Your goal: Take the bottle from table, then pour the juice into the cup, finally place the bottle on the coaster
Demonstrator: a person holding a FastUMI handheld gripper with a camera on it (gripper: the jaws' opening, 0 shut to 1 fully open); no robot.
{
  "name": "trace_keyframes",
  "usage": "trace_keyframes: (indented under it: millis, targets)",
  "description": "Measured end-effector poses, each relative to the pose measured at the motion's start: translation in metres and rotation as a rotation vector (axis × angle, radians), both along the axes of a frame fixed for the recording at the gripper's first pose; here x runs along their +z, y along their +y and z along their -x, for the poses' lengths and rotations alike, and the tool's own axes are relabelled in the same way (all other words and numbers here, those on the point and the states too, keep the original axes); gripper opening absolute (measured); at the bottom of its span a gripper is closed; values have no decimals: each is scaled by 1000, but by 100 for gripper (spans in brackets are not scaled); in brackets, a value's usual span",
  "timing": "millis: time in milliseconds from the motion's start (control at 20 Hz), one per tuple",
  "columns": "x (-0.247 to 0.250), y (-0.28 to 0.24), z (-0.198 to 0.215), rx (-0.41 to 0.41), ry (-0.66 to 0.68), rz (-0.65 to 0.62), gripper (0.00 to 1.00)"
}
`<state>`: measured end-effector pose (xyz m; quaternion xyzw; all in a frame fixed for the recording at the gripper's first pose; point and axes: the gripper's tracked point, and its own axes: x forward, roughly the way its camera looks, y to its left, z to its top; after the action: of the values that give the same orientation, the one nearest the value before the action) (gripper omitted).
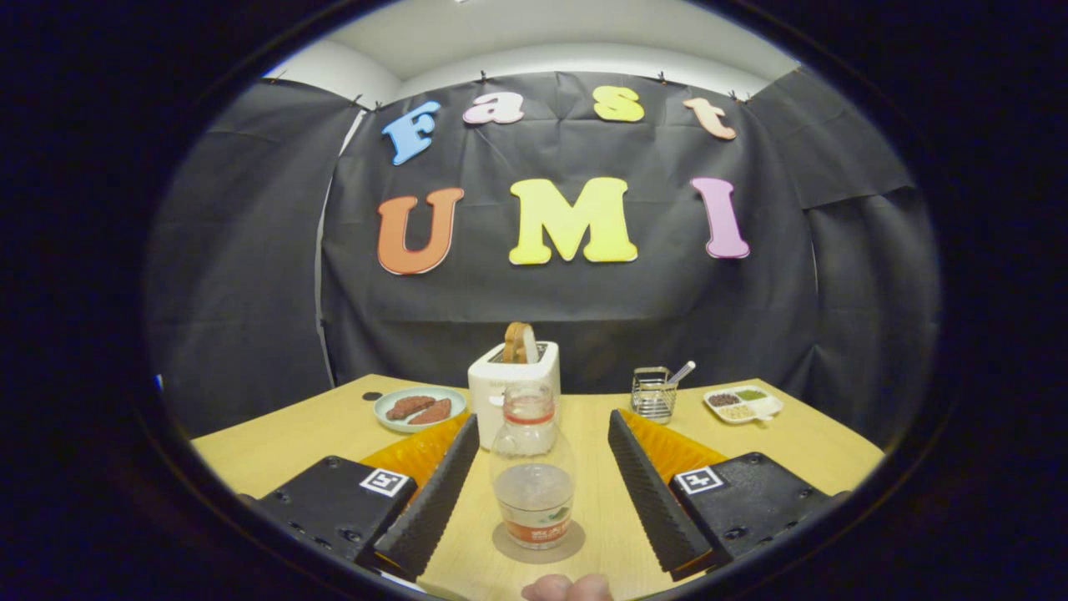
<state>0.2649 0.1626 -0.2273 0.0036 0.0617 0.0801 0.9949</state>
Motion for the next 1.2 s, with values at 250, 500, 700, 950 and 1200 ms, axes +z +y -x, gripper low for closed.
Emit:
trace_keyframes:
  millis: [250,500,700,950,1200]
  targets:
    - [81,-16,44,-28,-80,-34,100]
    - [180,-51,106,-125,-207,-3,99]
    - [222,-78,157,-174,-248,40,99]
    - [234,-98,214,-188,-237,29,99]
    - [244,-88,254,-188,-269,-16,99]
